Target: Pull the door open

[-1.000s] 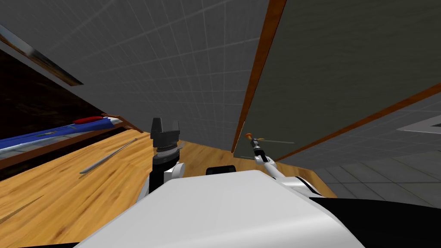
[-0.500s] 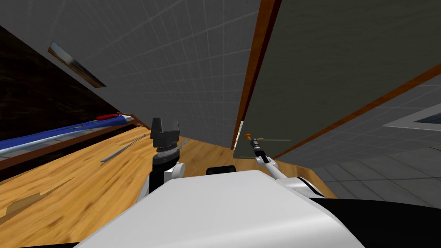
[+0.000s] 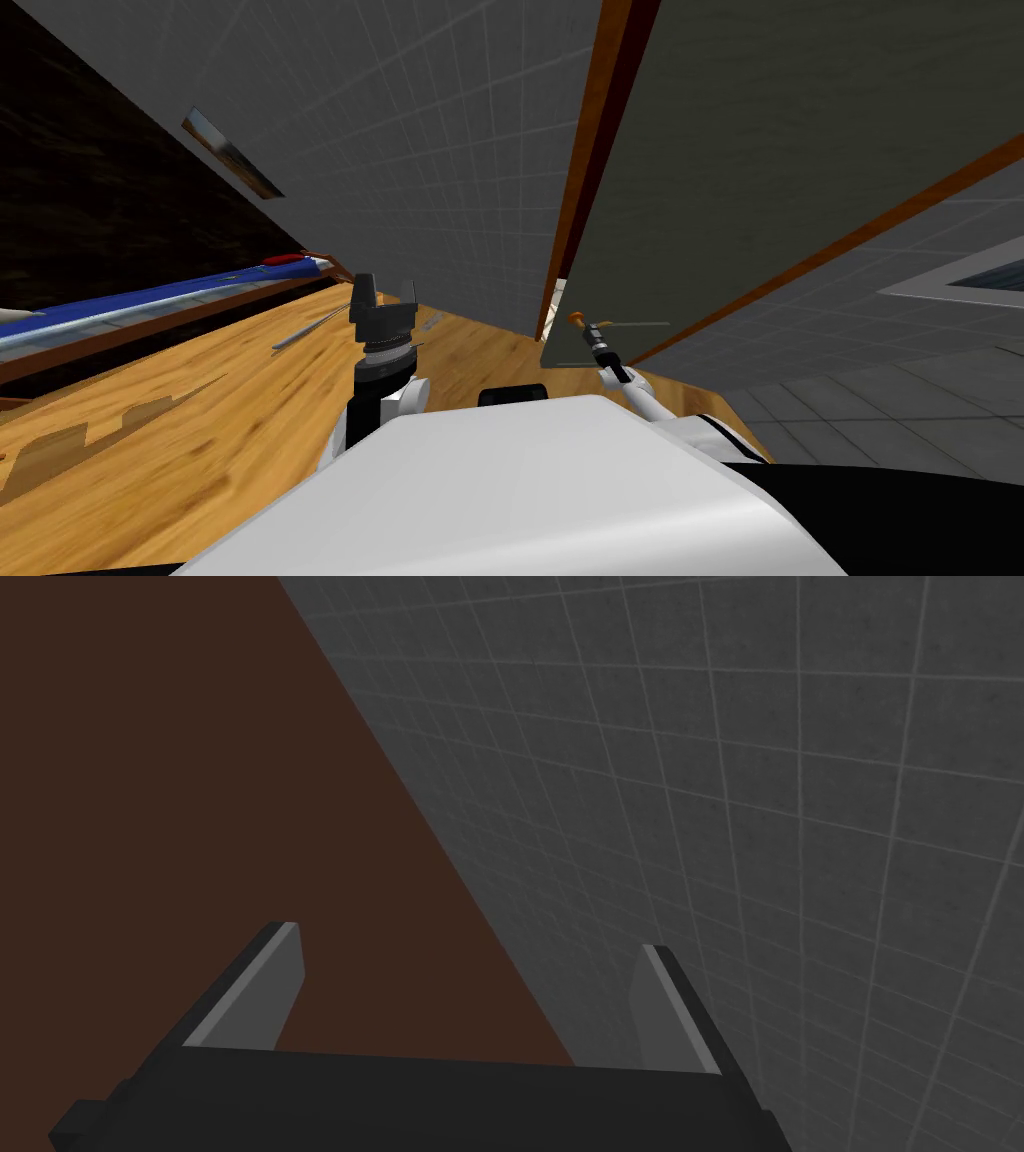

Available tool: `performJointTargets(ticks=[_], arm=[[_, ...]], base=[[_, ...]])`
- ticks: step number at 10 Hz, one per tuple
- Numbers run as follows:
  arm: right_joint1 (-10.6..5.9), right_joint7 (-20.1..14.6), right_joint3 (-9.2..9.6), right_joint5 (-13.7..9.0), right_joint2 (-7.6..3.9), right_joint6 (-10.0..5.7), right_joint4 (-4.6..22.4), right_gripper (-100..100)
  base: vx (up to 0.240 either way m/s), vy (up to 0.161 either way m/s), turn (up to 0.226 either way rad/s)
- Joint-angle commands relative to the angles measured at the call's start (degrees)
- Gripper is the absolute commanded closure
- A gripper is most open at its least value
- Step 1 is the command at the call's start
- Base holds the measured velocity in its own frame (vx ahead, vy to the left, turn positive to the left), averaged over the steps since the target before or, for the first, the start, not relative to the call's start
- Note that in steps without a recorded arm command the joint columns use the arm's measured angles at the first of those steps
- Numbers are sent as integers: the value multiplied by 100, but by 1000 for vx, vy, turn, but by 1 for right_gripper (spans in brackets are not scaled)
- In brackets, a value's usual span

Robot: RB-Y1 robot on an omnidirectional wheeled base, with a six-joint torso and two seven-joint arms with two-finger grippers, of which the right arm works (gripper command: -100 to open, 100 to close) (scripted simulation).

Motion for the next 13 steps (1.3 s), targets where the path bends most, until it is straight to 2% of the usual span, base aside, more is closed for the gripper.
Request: performJointTargets(ticks=[1,3,4,5,6,7,9,10,12,13], arm=[[108,-113,112,51,-80,-87,-107,100],[196,-260,243,107,-181,-216,-152,100],[178,-213,205,89,-148,-151,-152,100],[305,-325,292,119,-231,-330,-147,100],[332,-350,309,124,-256,-375,-148,100],[426,-434,367,144,-341,-529,-152,100],[560,-553,449,171,-461,-746,-158,100],[592,-582,468,178,-491,-799,-159,100],[741,-715,560,209,-626,-1043,-165,100],[630,-681,552,208,-562,-1007,-49,100]], base=[[-234,-79,119],[-244,-82,94],[-99,-40,22],[-165,-47,136],[-214,-79,141],[-192,-91,177],[-225,-99,160],[-189,-82,96],[-228,-103,146],[-106,-41,30]])
